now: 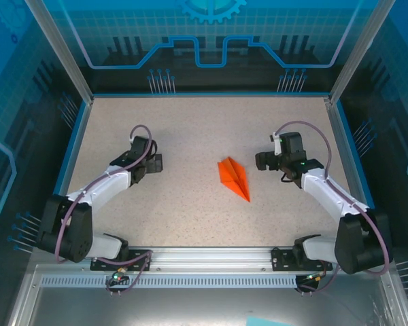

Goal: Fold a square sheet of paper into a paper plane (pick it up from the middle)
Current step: Reset both arms

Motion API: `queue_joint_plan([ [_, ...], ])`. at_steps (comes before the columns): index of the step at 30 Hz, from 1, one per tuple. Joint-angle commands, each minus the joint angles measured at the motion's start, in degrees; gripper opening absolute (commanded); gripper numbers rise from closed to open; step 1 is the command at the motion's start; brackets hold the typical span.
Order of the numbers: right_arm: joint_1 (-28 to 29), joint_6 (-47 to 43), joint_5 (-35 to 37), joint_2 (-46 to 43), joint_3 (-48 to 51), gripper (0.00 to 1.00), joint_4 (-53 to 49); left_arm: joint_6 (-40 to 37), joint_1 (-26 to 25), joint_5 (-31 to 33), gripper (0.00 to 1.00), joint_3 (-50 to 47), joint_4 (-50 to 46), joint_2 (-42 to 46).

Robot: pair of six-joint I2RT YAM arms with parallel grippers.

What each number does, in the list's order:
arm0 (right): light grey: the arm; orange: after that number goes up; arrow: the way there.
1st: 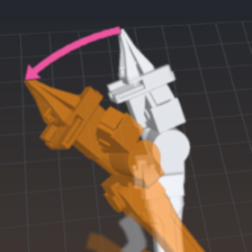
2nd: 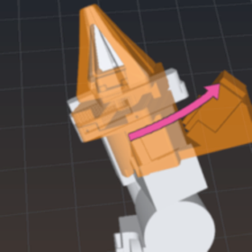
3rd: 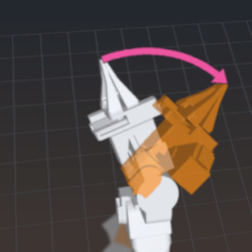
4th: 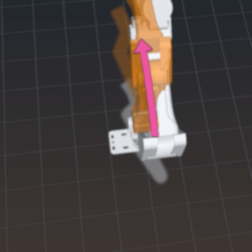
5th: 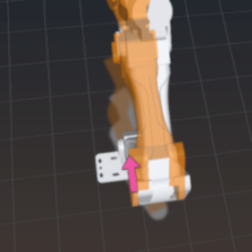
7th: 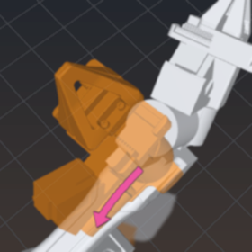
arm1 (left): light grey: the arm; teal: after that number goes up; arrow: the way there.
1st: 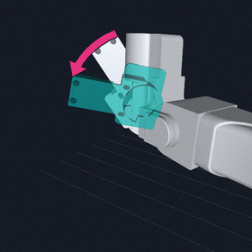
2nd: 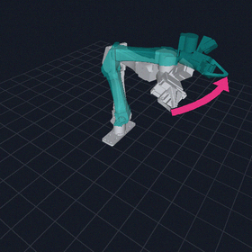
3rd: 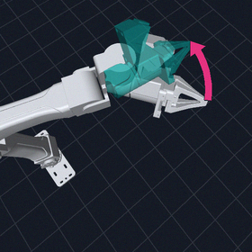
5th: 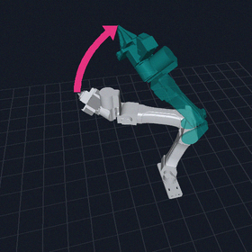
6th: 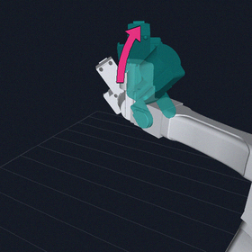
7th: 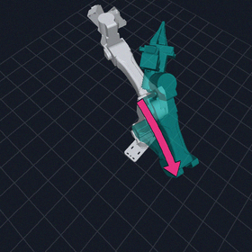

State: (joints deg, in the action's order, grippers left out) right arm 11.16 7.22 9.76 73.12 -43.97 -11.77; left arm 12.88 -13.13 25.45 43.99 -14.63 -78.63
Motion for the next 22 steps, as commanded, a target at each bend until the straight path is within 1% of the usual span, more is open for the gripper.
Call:
queue_joint_plan([
  [1, -2.8, -1.28, 3.7, 2.1, 2.14, 0.99, 13.0, -3.36, 3.33, -0.04, 0.99, -2.84, 12.17, 1.9],
  [5, -5.55, -1.35, 2.13, 5.4, 4.84, 0.99, 21.03, -4.8, 6.69, -3.58, 0.99, -5.52, 19.14, -1.0],
  [7, -6.78, -1.62, 1.26, 6.86, 6.53, 0.99, 25.78, -5.57, 7.17, -4.65, 0.99, -5.75, 21.62, -2.99],
  [10, -8.44, -2.11, -0.36, 9.4, 7.92, 0.99, 30.27, -6.75, 7.39, -5.87, 0.99, -4.62, 24.96, -5.9],
  [14, -9.77, -2.05, -2.24, 10.59, 9.23, 0.99, 33.84, -6.39, 8.04, -7.23, 0.99, -2.17, 25.14, -9.89],
  [16, -10.35, -1.79, -2.92, 10.73, 9.32, 0.99, 33.85, -6.41, 8.26, -8.17, 0.99, -2.05, 25.94, -10.26],
  [18, -10.48, -1.98, -3.89, 10.43, 9.67, 0.99, 34.55, -6.39, 8.72, -8.99, 0.99, -0.84, 24.58, -11.14],
  [22, -10.52, -2.14, -4.29, 10.11, 10.13, 0.99, 35.01, -7.2, 8.7, -10.1, 0.99, -1.87, 25.87, -10.33],
])
